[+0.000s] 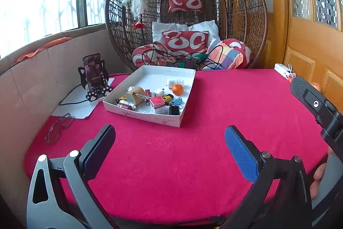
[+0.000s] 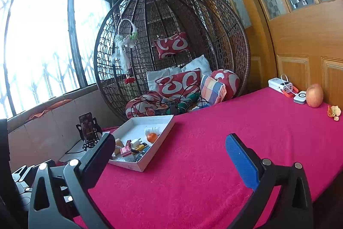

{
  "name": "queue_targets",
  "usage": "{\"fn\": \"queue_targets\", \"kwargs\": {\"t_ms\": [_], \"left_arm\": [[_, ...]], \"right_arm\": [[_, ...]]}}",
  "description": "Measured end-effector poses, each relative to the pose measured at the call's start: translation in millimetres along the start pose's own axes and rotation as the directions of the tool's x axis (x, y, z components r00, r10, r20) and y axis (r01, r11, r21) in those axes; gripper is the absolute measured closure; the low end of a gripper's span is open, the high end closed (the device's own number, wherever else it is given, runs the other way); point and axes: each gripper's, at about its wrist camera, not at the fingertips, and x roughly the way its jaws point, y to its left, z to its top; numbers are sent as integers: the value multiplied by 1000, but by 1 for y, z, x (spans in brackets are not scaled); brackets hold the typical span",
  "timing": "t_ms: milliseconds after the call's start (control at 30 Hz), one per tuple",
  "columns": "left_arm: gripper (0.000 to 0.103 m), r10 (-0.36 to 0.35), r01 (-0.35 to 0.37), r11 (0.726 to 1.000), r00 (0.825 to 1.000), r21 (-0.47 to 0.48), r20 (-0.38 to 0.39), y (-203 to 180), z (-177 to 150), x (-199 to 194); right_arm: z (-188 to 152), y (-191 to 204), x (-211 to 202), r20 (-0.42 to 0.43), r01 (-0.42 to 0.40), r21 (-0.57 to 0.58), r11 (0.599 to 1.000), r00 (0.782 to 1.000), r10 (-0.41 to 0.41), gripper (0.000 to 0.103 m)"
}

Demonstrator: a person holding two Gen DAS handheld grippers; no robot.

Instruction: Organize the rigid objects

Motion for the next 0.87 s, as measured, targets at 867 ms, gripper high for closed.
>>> {"fn": "queue_targets", "kwargs": {"t_ms": [867], "left_arm": [[0,-11,11,1000,1000,3,-3,1,-4,3]], "right_arm": [[-6,-4,6,-36,-4,16,1000,999,4,0]]}}
